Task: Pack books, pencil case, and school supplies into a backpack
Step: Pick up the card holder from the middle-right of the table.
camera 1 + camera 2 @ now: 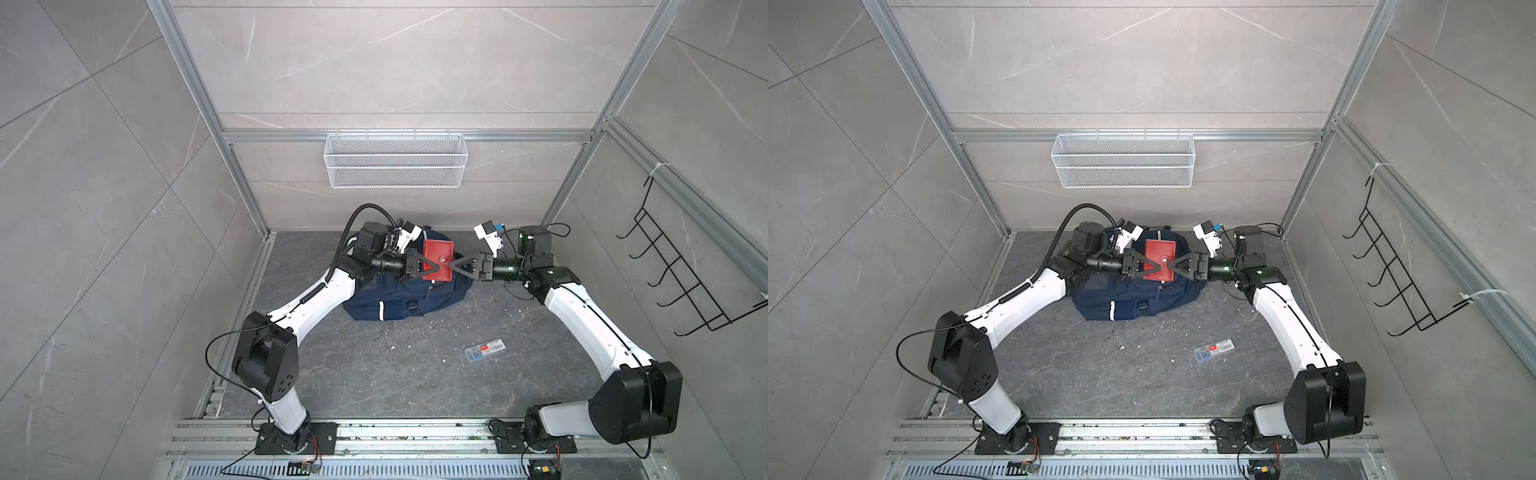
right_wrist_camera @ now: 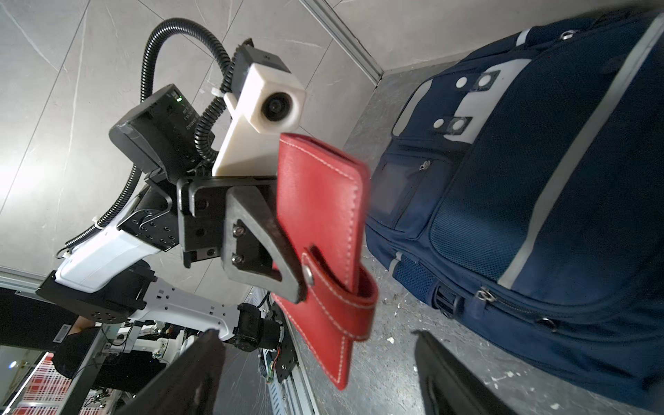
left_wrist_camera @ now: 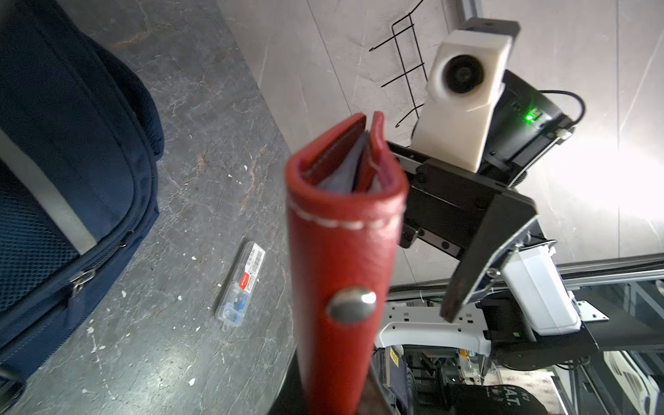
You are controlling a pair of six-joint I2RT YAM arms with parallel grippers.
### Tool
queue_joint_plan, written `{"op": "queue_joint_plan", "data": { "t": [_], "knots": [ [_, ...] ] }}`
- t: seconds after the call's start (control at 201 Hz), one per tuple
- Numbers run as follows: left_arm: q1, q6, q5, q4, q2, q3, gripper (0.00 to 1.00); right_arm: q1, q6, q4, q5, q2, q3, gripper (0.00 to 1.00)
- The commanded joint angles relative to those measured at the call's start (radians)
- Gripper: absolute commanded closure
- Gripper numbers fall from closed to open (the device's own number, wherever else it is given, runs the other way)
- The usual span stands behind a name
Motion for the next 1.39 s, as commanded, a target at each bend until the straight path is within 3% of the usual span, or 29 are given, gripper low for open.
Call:
{"op": "queue_joint_plan", "data": {
  "t": [0.0, 0.229, 0.453, 0.622, 0.657, 0.782, 0.946, 1.11, 1.27, 1.384],
  "knots": [
    [0.001, -0.052, 0.071, 0.139, -0.061, -0.013, 1.0, 0.021, 0.06, 0.091, -0.04, 0.005, 0.0, 0.17],
    [0.002, -0.038, 0.078, 0.115, -0.06, -0.002, 1.0, 0.065, 0.065, 0.104, -0.078, 0.047, 0.06, 0.33],
    [0.002, -0.043, 0.07, 0.111, -0.059, 0.003, 1.0, 0.067, 0.118, 0.187, -0.075, 0.043, 0.037, 0.64],
    [0.002, -0.031, 0.026, 0.083, -0.055, -0.004, 1.0, 0.067, 0.116, 0.194, -0.054, 0.044, 0.021, 0.95],
    [0.002, -0.018, 0.008, 0.061, -0.055, -0.001, 0.94, 0.066, 0.102, 0.176, -0.042, 0.045, 0.022, 1.0],
    [0.002, 0.06, -0.119, -0.062, -0.069, 0.018, 0.63, 0.05, 0.017, 0.06, 0.076, 0.049, 0.032, 1.0],
    [0.002, 0.116, -0.303, -0.301, -0.01, 0.119, 0.36, -0.009, -0.026, -0.023, 0.331, 0.029, 0.035, 1.0],
    [0.002, 0.112, -0.423, -0.424, 0.11, 0.24, 0.36, -0.028, -0.098, -0.207, 0.641, 0.066, 0.122, 1.0],
    [0.007, 0.063, -0.554, -0.455, 0.224, 0.323, 0.44, -0.029, -0.094, -0.267, 0.782, 0.068, 0.146, 1.0],
    [0.003, 0.027, -0.531, -0.344, 0.289, 0.327, 0.46, -0.029, -0.082, -0.287, 0.828, 0.056, 0.14, 1.0]
  ]
}}
